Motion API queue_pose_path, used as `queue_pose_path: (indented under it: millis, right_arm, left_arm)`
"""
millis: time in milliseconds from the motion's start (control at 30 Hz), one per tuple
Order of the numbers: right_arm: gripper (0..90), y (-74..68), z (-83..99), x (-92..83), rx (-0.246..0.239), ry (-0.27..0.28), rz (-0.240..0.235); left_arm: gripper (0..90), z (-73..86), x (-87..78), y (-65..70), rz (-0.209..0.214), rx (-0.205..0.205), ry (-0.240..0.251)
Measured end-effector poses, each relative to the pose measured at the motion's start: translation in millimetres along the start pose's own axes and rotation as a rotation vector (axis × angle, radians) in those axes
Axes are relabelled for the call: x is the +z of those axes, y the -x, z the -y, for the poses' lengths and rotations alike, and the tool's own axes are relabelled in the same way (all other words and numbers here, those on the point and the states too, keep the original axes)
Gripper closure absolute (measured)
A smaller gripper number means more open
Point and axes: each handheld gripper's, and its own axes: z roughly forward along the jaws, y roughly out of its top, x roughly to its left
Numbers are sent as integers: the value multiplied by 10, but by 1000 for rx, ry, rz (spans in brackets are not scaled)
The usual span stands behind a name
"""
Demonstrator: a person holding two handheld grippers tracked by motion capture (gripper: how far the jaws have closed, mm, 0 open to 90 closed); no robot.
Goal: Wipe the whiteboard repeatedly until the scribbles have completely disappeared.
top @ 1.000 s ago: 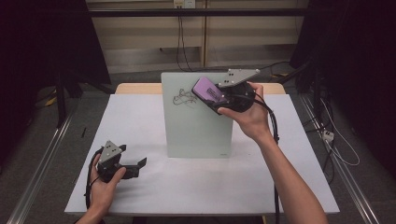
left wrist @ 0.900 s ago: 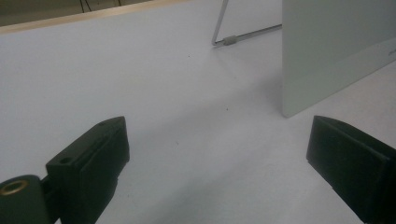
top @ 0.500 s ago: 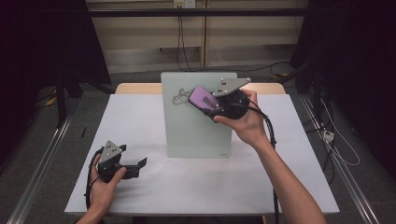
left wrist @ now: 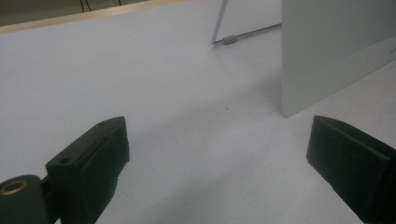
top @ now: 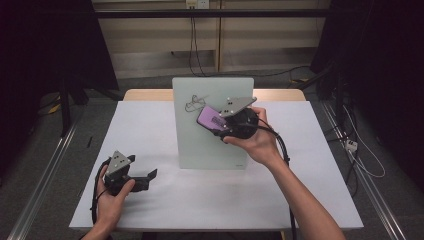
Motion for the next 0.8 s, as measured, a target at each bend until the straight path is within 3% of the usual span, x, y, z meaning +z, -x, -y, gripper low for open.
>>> queue_pose_path:
  millis: [433, 800]
  right_arm:
    - [418, -178, 64, 204, -18, -40, -60]
    - [418, -90, -36, 131, -5, -15, -44]
  left_arm:
    - [58, 0, -2, -2, 2, 0, 0]
    - [58, 1, -1, -1, 2, 2, -1]
